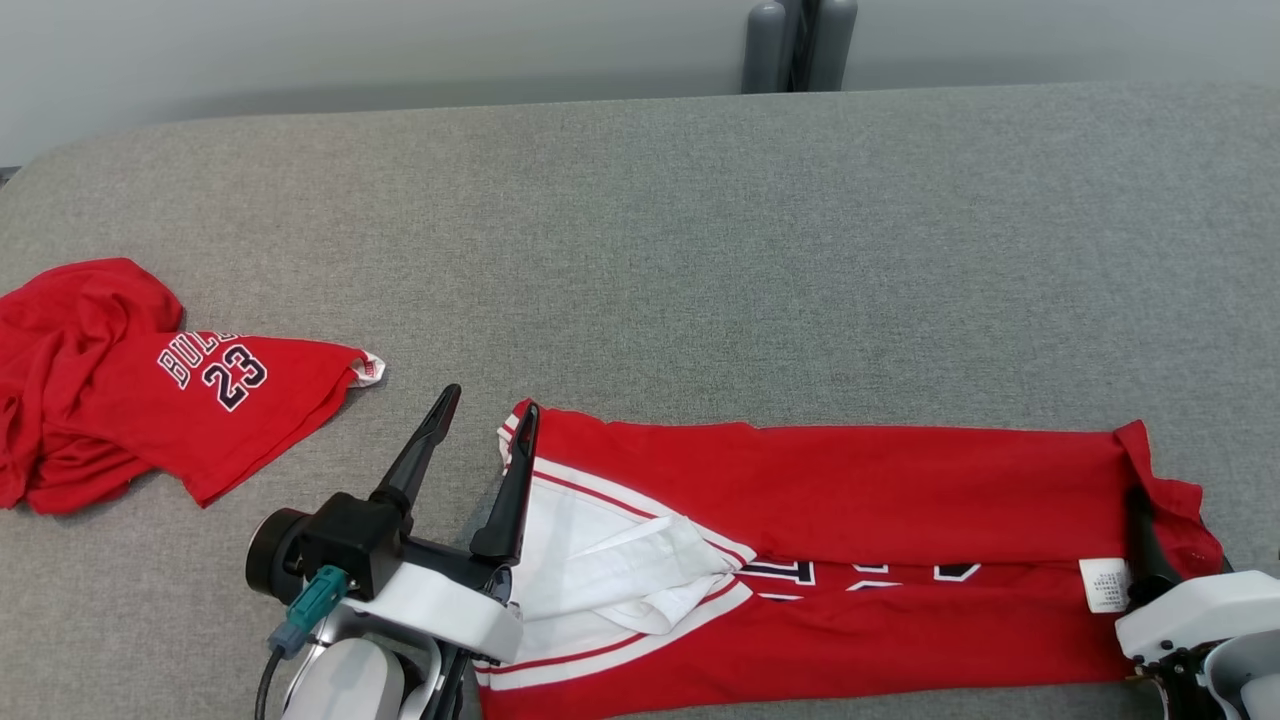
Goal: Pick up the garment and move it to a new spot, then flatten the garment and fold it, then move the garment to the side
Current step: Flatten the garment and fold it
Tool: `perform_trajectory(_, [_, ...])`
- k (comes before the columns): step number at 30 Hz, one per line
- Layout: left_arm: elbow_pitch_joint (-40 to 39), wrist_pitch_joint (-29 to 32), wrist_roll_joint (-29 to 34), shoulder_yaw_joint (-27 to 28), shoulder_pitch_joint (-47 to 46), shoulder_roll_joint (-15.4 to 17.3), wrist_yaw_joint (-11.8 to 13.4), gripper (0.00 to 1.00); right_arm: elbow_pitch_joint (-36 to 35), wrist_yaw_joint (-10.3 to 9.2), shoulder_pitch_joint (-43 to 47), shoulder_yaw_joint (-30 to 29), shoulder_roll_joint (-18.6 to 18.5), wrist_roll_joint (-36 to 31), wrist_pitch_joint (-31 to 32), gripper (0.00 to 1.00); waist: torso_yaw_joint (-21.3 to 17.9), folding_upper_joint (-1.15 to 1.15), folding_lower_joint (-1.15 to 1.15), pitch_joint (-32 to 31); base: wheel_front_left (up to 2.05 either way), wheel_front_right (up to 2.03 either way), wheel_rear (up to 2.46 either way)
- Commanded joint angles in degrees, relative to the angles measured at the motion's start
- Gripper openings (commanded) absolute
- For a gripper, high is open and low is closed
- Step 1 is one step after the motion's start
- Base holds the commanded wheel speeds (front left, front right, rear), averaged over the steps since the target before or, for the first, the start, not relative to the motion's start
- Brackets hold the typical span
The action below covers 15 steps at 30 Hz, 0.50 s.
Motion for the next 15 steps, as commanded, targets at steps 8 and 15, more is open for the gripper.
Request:
perform_trajectory(8, [0.13, -0.21, 0.94, 1.03, 0.12, -0.18, -0.59, 1.00, 0.90, -0.02, 0.38, 5.53, -0.64, 4.21, -0.45, 0.00, -0.17, 0.00, 0.00, -0.33, 0.00, 0.00, 0.00])
perform_trajectory(15, [0.20, -0.21, 1.20, 1.49, 0.55, -0.35, -0.75, 1.00, 1.18, -0.03, -0.73, 6.30, -3.91, 5.95, -2.03, 0.00, -0.42, 0.00, 0.00, -1.01, 0.00, 0.00, 0.00])
